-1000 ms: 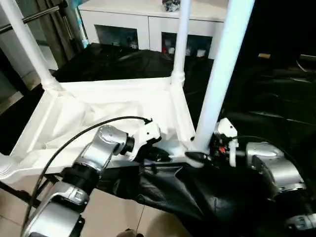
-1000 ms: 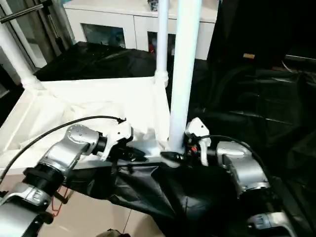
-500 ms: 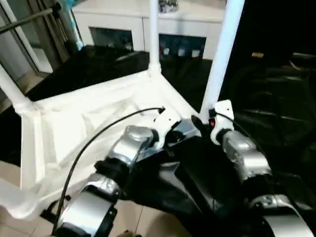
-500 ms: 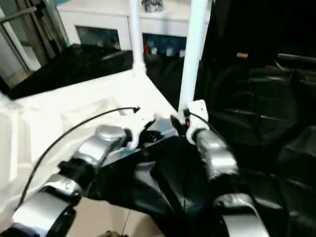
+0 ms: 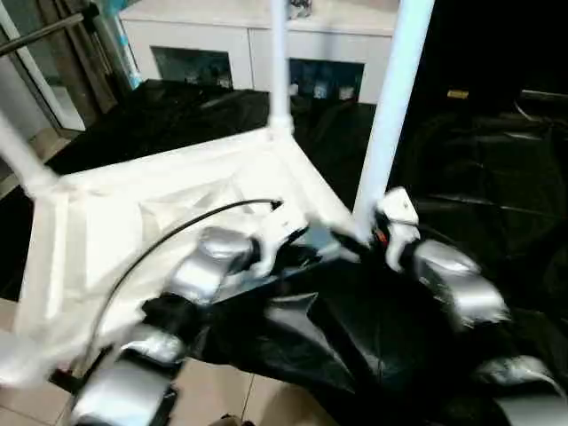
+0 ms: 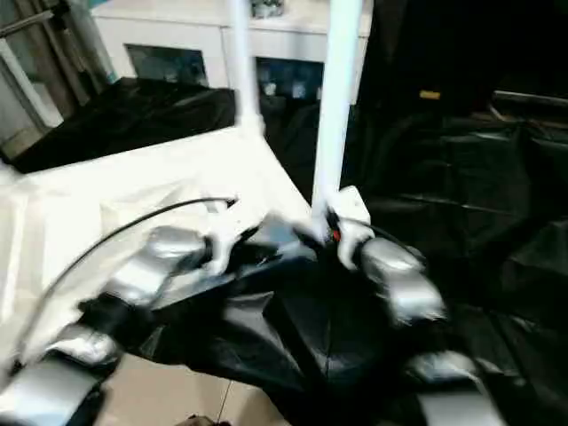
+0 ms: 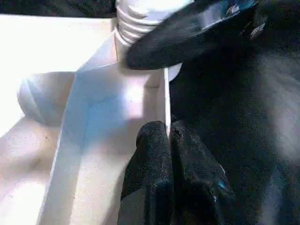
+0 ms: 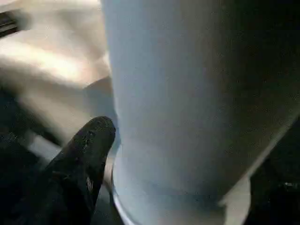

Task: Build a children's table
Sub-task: Rotate leg to tighten

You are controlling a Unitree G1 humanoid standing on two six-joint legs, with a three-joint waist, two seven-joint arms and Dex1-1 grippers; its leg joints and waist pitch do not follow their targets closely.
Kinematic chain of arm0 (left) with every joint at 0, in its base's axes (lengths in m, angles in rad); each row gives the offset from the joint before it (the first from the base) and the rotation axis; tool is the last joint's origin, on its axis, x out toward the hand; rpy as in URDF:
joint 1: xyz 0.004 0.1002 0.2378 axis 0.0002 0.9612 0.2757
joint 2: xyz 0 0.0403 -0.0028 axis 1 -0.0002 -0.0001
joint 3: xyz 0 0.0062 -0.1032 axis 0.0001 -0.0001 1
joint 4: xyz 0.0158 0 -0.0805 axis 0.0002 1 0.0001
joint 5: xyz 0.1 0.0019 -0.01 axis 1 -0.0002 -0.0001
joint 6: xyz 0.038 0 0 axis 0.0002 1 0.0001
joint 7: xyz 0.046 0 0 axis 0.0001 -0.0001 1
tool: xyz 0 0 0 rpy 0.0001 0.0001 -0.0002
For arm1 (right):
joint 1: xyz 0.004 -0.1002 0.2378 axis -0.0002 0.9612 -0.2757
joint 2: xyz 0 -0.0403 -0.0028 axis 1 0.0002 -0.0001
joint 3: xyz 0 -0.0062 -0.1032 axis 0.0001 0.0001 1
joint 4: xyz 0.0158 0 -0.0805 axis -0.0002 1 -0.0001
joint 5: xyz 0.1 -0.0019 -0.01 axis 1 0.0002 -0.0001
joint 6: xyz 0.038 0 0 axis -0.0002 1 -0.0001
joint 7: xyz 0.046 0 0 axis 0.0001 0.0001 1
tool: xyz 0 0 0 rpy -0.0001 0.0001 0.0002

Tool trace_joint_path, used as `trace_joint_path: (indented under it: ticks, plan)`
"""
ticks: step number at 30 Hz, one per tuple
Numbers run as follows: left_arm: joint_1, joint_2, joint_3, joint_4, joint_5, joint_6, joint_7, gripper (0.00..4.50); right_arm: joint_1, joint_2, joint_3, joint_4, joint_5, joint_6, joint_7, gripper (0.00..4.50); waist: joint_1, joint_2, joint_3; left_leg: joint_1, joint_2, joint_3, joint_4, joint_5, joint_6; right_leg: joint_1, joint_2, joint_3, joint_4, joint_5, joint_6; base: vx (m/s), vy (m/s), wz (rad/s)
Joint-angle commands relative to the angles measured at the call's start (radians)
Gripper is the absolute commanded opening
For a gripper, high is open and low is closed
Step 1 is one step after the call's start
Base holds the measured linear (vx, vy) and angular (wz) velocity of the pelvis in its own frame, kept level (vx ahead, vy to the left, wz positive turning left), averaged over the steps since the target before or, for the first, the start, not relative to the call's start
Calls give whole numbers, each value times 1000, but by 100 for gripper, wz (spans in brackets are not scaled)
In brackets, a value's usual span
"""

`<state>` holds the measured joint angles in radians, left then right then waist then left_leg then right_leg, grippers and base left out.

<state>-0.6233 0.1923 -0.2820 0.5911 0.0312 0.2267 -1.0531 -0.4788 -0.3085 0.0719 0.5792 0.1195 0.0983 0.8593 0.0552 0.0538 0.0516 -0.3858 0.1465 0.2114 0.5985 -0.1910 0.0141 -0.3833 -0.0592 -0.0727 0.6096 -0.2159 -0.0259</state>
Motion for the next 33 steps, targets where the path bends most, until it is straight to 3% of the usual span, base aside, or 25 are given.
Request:
trace_joint_path:
  ticks: [1,8,13,19,22,27,30,31,33]
  plan:
    - [15,-3,-49,-54,-43,-21,-106,0,17,-10,60,-45,27,38,118,369,5,-12,-60,19,108,-52,-65,-154,112,42,-114,61,-74,-94,-253,0,0,0]
    - [35,59,-58,-79,-49,-39,-201,0,70,-119,122,-176,85,122,355,369,21,-14,-59,23,109,-52,-66,-169,87,40,-117,65,-77,-137,-241,0,0,0]
    - [46,85,-67,-113,-66,-14,-254,0,82,-128,137,-209,90,166,388,332,28,-13,-60,25,108,-52,-65,-157,76,36,-118,65,-78,-155,-233,0,0,0]
    - [45,78,-63,-102,-55,-24,-224,0,98,-117,148,-236,90,179,368,280,31,-16,-60,23,107,-53,-65,-153,68,38,-119,65,-77,-147,-233,0,0,0]
    - [33,43,-40,-78,-48,-10,-147,0,99,-78,128,-207,62,167,273,277,30,-16,-59,23,105,-53,-65,-151,67,37,-119,65,-80,-164,-226,0,0,0]
    - [-3,-16,-6,-18,-29,8,-11,0,70,-9,87,-105,-3,148,53,276,18,-17,-53,30,103,-57,-72,-217,20,30,-119,66,-92,-280,-209,0,0,0]
    - [-65,-91,27,76,0,19,177,0,16,84,11,25,-25,145,-223,275,1,-17,-52,33,101,-60,-75,-249,-9,30,-120,67,-95,-293,-208,0,0,0]
    - [-66,-93,28,78,0,19,182,0,15,86,8,28,-25,145,-230,274,-5,-16,-53,35,101,-62,-77,-259,-19,28,-118,67,-94,-290,-212,0,0,0]
    - [-77,-106,32,93,3,19,207,0,6,102,-6,46,-23,149,-275,274,-4,-19,-55,33,100,-61,-74,-250,-10,34,-122,69,-94,-270,-211,0,0,0]
